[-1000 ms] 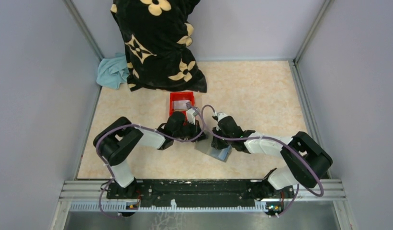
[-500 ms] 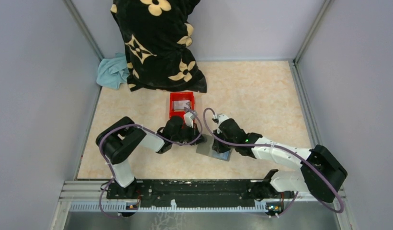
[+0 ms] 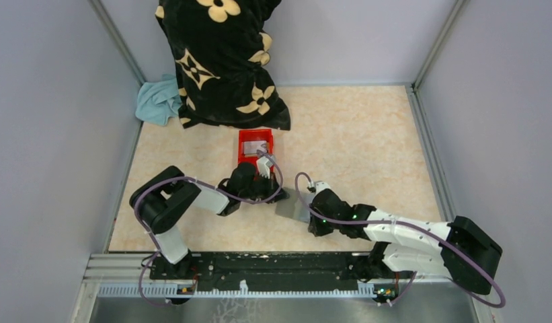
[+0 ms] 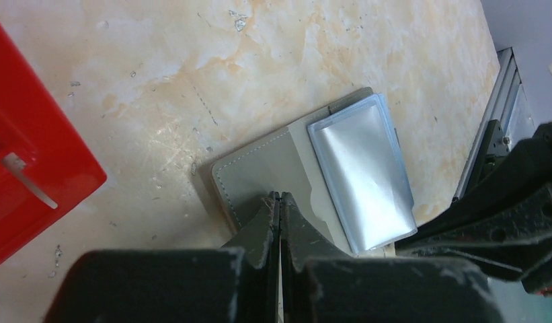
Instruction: Take the credit cards out of the card holder
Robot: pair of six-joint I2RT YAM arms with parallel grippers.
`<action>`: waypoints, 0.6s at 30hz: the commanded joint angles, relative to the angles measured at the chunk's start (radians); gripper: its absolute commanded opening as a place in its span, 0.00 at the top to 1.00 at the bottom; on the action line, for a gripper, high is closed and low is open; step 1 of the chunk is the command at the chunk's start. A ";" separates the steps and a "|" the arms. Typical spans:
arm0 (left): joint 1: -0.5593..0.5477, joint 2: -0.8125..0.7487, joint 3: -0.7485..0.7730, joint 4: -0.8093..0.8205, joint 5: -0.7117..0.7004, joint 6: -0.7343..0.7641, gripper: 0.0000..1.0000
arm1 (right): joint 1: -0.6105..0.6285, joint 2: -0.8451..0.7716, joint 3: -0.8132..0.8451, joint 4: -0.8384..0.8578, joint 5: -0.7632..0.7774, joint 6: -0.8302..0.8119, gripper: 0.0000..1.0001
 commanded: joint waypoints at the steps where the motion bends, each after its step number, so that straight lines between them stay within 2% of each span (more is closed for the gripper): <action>1: -0.003 -0.045 -0.022 -0.012 -0.011 0.005 1.00 | -0.064 -0.057 0.012 -0.067 0.035 0.007 1.00; 8: -0.003 -0.098 -0.070 -0.024 -0.029 0.005 1.00 | -0.162 -0.067 0.048 -0.104 0.017 -0.071 1.00; 18: -0.003 -0.136 -0.104 -0.052 -0.044 0.015 1.00 | -0.169 -0.111 0.101 -0.152 -0.025 -0.089 1.00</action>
